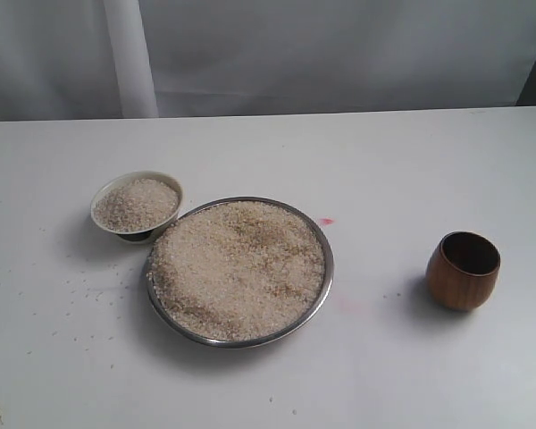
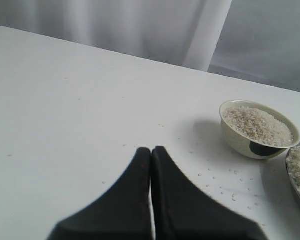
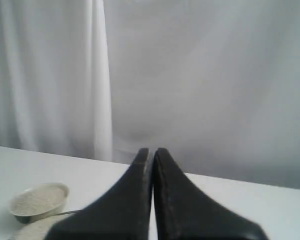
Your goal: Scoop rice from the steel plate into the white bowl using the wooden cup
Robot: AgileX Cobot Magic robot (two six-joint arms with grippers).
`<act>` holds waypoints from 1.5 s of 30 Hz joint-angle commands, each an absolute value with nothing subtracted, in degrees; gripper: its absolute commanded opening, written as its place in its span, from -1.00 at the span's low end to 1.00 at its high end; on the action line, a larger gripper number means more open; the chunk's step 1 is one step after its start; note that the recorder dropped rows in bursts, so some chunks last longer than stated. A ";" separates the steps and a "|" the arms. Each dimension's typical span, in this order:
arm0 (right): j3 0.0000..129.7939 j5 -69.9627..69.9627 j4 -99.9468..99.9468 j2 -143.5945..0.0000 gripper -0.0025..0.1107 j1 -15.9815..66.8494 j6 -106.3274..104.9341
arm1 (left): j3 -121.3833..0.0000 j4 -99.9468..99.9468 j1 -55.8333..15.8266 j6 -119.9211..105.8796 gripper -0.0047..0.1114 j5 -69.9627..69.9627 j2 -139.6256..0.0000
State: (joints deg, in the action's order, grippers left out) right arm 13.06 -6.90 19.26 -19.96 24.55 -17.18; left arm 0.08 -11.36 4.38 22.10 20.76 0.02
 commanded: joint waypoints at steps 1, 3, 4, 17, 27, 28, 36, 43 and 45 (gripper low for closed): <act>12.75 -0.56 10.34 -13.24 -0.96 17.84 -18.02 | 0.00 -11.04 4.01 22.30 -0.92 20.39 0.00; 12.75 1.56 7.47 -10.37 -0.96 15.65 -18.02 | 0.00 -11.04 4.01 22.30 -0.92 20.39 0.00; 12.61 2.25 6.06 -9.09 -0.96 14.89 -18.02 | 0.00 -11.04 4.01 22.30 -0.92 20.39 0.00; 3.38 -3.75 0.00 -2.35 -0.96 14.30 -18.02 | 0.00 -11.04 4.01 22.30 -0.92 20.39 0.00; 0.00 0.69 0.00 0.00 -0.96 14.30 -17.60 | 0.00 -11.04 4.01 22.30 -0.92 20.39 0.00; 0.00 1.17 0.00 0.00 -0.96 14.30 -17.60 | 0.00 -11.04 4.01 22.30 -0.92 20.39 0.00; 0.00 11.33 -0.53 0.00 -0.96 14.30 -17.60 | 0.00 -11.04 4.01 22.30 -0.92 20.39 0.00; 0.00 12.07 -0.43 0.00 -0.96 14.30 -17.49 | 0.00 -11.04 4.01 22.30 -0.92 20.39 0.00; 0.00 12.07 -0.43 0.00 -0.96 14.30 -17.49 | 0.00 -11.04 4.01 22.30 -0.92 20.39 0.00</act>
State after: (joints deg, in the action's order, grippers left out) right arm 0.14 11.87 0.00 -0.32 14.61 -17.79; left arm 0.08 -11.36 4.38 22.10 20.76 0.02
